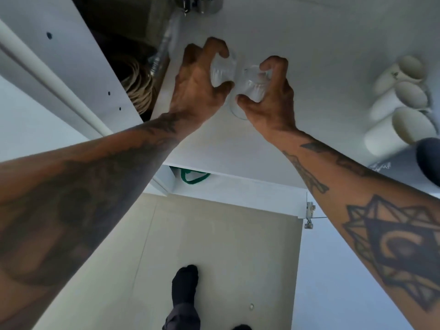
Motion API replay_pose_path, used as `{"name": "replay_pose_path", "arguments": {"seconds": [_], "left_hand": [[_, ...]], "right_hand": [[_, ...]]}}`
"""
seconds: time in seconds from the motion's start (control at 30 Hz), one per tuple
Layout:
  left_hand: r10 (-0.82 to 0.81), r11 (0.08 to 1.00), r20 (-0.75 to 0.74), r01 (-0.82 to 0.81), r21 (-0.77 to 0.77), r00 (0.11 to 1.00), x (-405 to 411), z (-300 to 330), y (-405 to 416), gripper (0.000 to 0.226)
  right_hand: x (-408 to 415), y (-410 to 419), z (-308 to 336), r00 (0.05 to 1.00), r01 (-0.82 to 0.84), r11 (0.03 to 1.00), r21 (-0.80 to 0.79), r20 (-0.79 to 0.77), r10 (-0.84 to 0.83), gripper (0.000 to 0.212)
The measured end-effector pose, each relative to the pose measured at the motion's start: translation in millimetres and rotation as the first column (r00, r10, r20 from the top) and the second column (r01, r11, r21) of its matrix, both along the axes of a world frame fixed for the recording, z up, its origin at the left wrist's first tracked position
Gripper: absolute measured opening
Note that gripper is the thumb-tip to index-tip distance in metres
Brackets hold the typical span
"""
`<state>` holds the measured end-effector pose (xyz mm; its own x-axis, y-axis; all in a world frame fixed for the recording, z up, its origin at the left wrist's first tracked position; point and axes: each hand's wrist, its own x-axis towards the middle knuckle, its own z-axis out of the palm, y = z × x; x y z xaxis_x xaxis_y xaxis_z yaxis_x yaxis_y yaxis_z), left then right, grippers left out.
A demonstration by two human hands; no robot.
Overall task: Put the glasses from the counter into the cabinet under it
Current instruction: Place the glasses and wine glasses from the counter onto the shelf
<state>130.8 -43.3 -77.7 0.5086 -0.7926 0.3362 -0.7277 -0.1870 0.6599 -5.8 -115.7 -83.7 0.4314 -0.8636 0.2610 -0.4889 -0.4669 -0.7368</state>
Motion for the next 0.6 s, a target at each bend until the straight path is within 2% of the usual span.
{"name": "replay_pose_path", "arguments": {"seconds": [0.2,0.37,0.5,0.53,0.6], "left_hand": [[-0.018,1.000,-0.003,0.018,0.000,1.000,-1,-11,3,0.055],[-0.034,0.999,0.050,0.034,-0.007,0.998,-5,1,31,0.059],[-0.027,0.999,0.050,0.027,0.019,0.998,-18,28,89,0.064],[-0.023,1.000,0.023,0.023,0.020,0.999,-21,40,107,0.065],[0.000,1.000,-0.024,0.000,0.023,1.000,-27,66,151,0.055]], "right_hand": [[2,0,-1,1.000,0.003,1.000,0.018,-0.026,-0.003,0.061],[-14,22,28,0.999,0.010,1.000,-0.013,-0.035,-0.010,0.066],[-33,76,71,0.996,0.064,0.995,0.081,-0.064,-0.059,0.051],[-38,93,86,0.996,0.068,0.991,0.113,-0.070,-0.060,0.052],[-50,130,117,0.994,0.034,0.971,0.238,-0.105,-0.009,0.067]]}}
